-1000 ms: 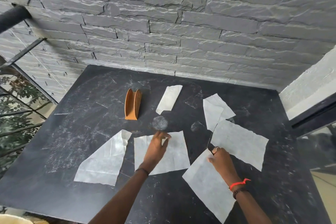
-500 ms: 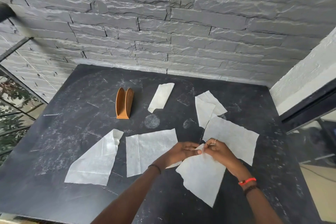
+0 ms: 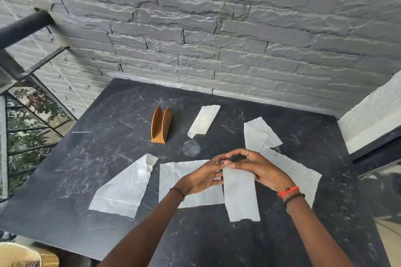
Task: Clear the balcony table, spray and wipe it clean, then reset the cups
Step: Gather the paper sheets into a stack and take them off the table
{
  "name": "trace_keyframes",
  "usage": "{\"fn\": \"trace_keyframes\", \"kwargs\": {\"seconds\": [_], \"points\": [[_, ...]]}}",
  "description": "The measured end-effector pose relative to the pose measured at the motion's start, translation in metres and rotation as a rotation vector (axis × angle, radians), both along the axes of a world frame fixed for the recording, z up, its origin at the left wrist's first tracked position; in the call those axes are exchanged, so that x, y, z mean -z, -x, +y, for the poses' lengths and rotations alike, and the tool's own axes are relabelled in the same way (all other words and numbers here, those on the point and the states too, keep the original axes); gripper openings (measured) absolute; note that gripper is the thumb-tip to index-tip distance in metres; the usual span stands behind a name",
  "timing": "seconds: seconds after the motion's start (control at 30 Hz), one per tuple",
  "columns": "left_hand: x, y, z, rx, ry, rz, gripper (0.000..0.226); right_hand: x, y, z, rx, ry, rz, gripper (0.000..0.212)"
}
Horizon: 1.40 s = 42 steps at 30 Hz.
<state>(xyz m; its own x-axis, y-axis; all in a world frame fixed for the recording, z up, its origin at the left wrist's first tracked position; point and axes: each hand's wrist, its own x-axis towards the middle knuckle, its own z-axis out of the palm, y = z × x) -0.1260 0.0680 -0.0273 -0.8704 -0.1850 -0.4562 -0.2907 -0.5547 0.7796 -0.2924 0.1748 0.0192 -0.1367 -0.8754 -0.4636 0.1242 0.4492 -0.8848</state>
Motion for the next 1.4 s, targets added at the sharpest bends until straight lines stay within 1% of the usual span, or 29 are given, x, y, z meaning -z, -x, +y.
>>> {"fn": "trace_keyframes", "kwargs": {"seconds": [0.13, 0.2, 0.27, 0.37, 0.4, 0.43, 0.5, 0.57, 0.63, 0.67, 0.8, 0.9, 0.93, 0.97, 1.0, 1.03, 1.1, 1.13, 1.2, 1.3, 1.33, 1.4], "points": [[0.005, -0.014, -0.017, -0.061, 0.028, -0.024, 0.034, 0.006, 0.001, -0.019, -0.002, -0.001, 0.035, 0.032], [0.008, -0.027, -0.029, -0.086, 0.063, -0.081, 0.030, 0.012, 0.005, -0.024, -0.036, -0.025, 0.028, 0.037], [0.009, -0.041, -0.041, -0.112, 0.101, -0.142, 0.024, 0.020, 0.008, -0.026, -0.155, -0.098, 0.044, 0.044], [0.005, -0.063, -0.054, -0.161, 0.184, -0.200, 0.008, 0.029, 0.010, -0.026, -0.419, -0.254, 0.115, 0.055], [0.005, -0.070, -0.059, -0.188, 0.217, -0.214, 0.011, 0.032, 0.011, -0.026, -0.473, -0.286, 0.142, 0.058], [0.006, -0.077, -0.063, -0.214, 0.246, -0.221, 0.018, 0.034, 0.011, -0.025, -0.486, -0.295, 0.144, 0.057], [0.005, -0.091, -0.070, -0.245, 0.315, -0.244, 0.027, 0.041, 0.010, -0.025, -0.426, -0.276, 0.048, 0.046], [0.009, -0.102, -0.076, -0.224, 0.386, -0.270, 0.033, 0.047, 0.005, -0.026, -0.294, -0.250, -0.109, 0.040], [0.011, -0.109, -0.079, -0.235, 0.435, -0.293, 0.027, 0.052, -0.002, -0.029, -0.144, -0.244, -0.245, 0.033], [0.014, -0.112, -0.081, -0.252, 0.435, -0.307, 0.023, 0.055, -0.005, -0.030, -0.075, -0.256, -0.278, 0.031], [0.023, -0.115, -0.087, -0.323, 0.492, -0.397, 0.032, 0.067, -0.016, -0.036, 0.070, -0.299, -0.202, 0.034], [0.029, -0.113, -0.092, -0.364, 0.510, -0.450, 0.029, 0.075, -0.025, -0.040, 0.160, -0.296, -0.203, 0.031], [0.029, -0.113, -0.092, -0.384, 0.500, -0.444, 0.033, 0.077, -0.027, -0.040, 0.188, -0.285, -0.207, 0.028], [0.033, -0.113, -0.093, -0.381, 0.479, -0.440, 0.045, 0.079, -0.029, -0.041, 0.201, -0.271, -0.201, 0.026], [0.035, -0.114, -0.094, -0.361, 0.458, -0.447, 0.057, 0.082, -0.031, -0.042, 0.208, -0.264, -0.176, 0.025], [0.036, -0.116, -0.094, -0.323, 0.447, -0.439, 0.060, 0.087, -0.033, -0.043, 0.219, -0.266, -0.136, 0.024], [0.040, -0.119, -0.092, -0.224, 0.477, -0.434, 0.055, 0.097, -0.036, -0.044, 0.256, -0.279, 0.006, 0.022], [0.044, -0.121, -0.092, -0.183, 0.523, -0.464, 0.060, 0.102, -0.038, -0.044, 0.261, -0.273, 0.090, 0.021], [0.051, -0.121, -0.094, -0.168, 0.625, -0.510, 0.068, 0.107, -0.041, -0.046, 0.239, -0.242, 0.281, 0.023], [0.053, -0.119, -0.093, -0.158, 0.738, -0.572, 0.071, 0.104, -0.047, -0.049, 0.221, -0.174, 0.591, 0.020], [0.054, -0.118, -0.094, -0.131, 0.775, -0.588, 0.073, 0.104, -0.048, -0.051, 0.220, -0.147, 0.656, 0.021], [0.055, -0.119, -0.092, -0.083, 0.839, -0.612, 0.076, 0.107, -0.050, -0.055, 0.198, -0.106, 0.722, 0.026]]}}
